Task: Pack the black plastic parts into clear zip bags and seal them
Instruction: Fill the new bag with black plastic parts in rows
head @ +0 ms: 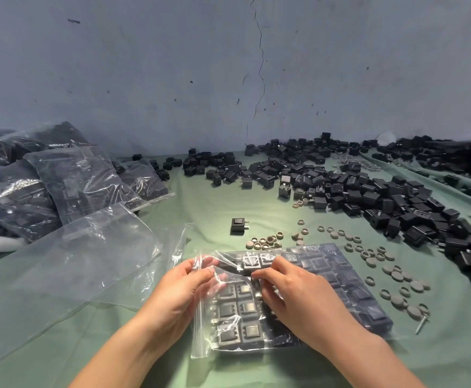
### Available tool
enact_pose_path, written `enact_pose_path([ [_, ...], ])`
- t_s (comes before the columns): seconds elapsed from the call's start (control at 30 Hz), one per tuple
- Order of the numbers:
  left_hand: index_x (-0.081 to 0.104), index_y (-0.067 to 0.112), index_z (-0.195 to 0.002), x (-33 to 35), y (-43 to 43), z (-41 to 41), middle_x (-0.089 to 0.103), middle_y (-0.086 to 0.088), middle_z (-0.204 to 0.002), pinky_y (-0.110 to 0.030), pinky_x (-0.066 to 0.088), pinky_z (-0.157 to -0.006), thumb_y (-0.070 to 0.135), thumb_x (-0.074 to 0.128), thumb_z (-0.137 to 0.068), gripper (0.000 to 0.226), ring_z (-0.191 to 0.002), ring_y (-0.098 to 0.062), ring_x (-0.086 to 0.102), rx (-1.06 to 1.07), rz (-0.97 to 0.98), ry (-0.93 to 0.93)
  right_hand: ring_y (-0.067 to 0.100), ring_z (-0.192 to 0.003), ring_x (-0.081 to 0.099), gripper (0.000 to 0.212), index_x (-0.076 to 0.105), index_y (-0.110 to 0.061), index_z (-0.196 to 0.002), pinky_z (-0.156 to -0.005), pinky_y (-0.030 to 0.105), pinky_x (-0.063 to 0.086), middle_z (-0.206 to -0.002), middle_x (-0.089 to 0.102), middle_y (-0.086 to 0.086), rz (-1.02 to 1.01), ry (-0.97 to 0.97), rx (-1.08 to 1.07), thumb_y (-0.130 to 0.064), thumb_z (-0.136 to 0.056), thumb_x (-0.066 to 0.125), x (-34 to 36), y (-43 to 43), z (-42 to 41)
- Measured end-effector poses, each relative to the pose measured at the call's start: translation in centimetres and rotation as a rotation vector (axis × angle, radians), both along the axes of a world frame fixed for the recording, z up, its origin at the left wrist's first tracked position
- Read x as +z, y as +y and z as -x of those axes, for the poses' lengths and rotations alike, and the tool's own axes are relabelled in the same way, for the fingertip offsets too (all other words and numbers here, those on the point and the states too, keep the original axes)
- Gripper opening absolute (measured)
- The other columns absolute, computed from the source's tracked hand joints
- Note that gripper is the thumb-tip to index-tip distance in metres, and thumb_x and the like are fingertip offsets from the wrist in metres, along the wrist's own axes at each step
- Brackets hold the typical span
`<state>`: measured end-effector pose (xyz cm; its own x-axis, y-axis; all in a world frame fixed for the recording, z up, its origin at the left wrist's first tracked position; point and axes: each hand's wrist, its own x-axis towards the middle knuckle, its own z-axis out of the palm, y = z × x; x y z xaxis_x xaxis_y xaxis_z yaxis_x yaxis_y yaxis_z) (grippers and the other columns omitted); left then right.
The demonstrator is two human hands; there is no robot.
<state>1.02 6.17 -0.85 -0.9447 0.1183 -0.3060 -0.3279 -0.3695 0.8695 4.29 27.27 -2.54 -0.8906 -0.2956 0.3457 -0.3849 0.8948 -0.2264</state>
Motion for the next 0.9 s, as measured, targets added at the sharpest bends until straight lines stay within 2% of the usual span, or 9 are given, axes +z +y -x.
enact_pose_path([
  [0.1, 0.062, -0.003, -0.106, -0.2, 0.2, -0.1, 0.069, -0.017, -0.099, -0.026, 0.057, -0.073, -0.010, 0.051, -0.094, 0.018, -0.074, -0.017, 0.068, 0.003, 0.126, 0.054, 0.001, -0.076, 0.053, 0.033, 0.063, -0.033, -0.128, -0.057, 0.017, 0.041, -0.102, 0.055, -0.016, 0.011, 0.017, -0.008, -0.040, -0.103, 0.044, 0.0, -0.1, 0.0],
  [0.23, 0.063, -0.002, -0.105, -0.2, 0.5, -0.1, 0.069, -0.018, -0.103, -0.035, 0.051, -0.089, -0.010, 0.049, -0.096, 0.018, -0.079, -0.019, 0.063, 0.021, 0.154, 0.080, 0.001, -0.075, 0.050, 0.034, 0.063, -0.032, -0.129, -0.059, 0.019, 0.049, -0.102, 0.055, -0.015, 0.017, 0.014, -0.010, -0.039, -0.103, 0.043, 0.0, -0.1, 0.0],
  [0.27, 0.063, -0.002, -0.106, -0.2, 0.5, -0.1, 0.070, -0.019, -0.105, -0.035, 0.053, -0.089, -0.010, 0.049, -0.096, 0.019, -0.081, -0.020, 0.065, 0.022, 0.141, 0.082, 0.001, -0.074, 0.051, 0.034, 0.064, -0.031, -0.128, -0.057, 0.020, 0.049, -0.101, 0.056, -0.015, 0.018, 0.016, -0.013, -0.039, -0.102, 0.044, 0.1, -0.2, 0.0],
  [0.37, 0.060, 0.001, -0.110, 0.0, 0.5, -0.3, 0.073, -0.017, -0.107, -0.028, 0.059, -0.069, -0.007, 0.049, -0.097, 0.019, -0.084, -0.017, 0.072, -0.014, 0.072, 0.120, 0.002, -0.071, 0.056, 0.031, 0.067, -0.029, -0.125, -0.051, 0.016, 0.043, -0.098, 0.057, -0.014, 0.010, 0.011, -0.028, -0.036, -0.100, 0.050, 0.2, -0.2, -0.2],
  [0.43, 0.058, 0.002, -0.112, 0.1, 0.6, -0.3, 0.074, -0.016, -0.105, -0.030, 0.062, -0.069, -0.006, 0.049, -0.097, 0.019, -0.084, -0.016, 0.073, -0.030, 0.049, 0.131, 0.000, -0.070, 0.053, 0.028, 0.068, -0.028, -0.123, -0.050, 0.010, 0.033, -0.096, 0.057, -0.014, 0.012, 0.009, -0.031, -0.035, -0.099, 0.055, 0.2, -0.3, -0.1],
  [0.5, 0.060, 0.002, -0.112, 0.0, 0.7, -0.3, 0.075, -0.012, -0.102, -0.029, 0.062, -0.070, -0.006, 0.050, -0.097, 0.020, -0.081, -0.016, 0.069, 0.005, 0.126, 0.132, -0.002, -0.069, 0.049, 0.027, 0.069, -0.028, -0.121, -0.049, 0.009, 0.027, -0.096, 0.057, -0.015, 0.009, 0.014, -0.032, -0.034, -0.098, 0.057, 0.1, -0.3, -0.1],
  [0.67, 0.063, 0.007, -0.110, -0.5, 1.0, -0.1, 0.071, -0.004, -0.108, -0.016, 0.052, -0.064, -0.007, 0.051, -0.096, 0.023, -0.085, -0.008, 0.065, 0.053, 0.299, 0.150, 0.002, -0.072, 0.056, 0.028, 0.068, -0.030, -0.123, -0.051, 0.017, 0.042, -0.098, 0.058, -0.014, 0.010, 0.006, -0.030, -0.035, -0.099, 0.055, 0.2, -0.1, -0.1],
  [0.8, 0.063, 0.011, -0.106, -0.6, 1.0, 0.0, 0.070, -0.007, -0.110, -0.023, 0.051, -0.074, -0.006, 0.049, -0.097, 0.023, -0.086, -0.013, 0.062, 0.060, 0.344, 0.148, 0.005, -0.078, 0.061, 0.029, 0.065, -0.032, -0.126, -0.055, 0.023, 0.050, -0.102, 0.057, -0.015, 0.019, 0.024, -0.026, -0.038, -0.100, 0.051, 0.1, -0.1, 0.0],
  [0.9, 0.062, 0.012, -0.105, -0.6, 1.1, 0.1, 0.070, -0.006, -0.109, -0.025, 0.050, -0.076, -0.005, 0.048, -0.098, 0.023, -0.084, -0.014, 0.060, 0.059, 0.334, 0.122, 0.004, -0.080, 0.059, 0.031, 0.063, -0.034, -0.127, -0.061, 0.026, 0.054, -0.106, 0.056, -0.016, 0.015, 0.014, -0.021, -0.040, -0.101, 0.048, 0.1, 0.0, 0.0],
])
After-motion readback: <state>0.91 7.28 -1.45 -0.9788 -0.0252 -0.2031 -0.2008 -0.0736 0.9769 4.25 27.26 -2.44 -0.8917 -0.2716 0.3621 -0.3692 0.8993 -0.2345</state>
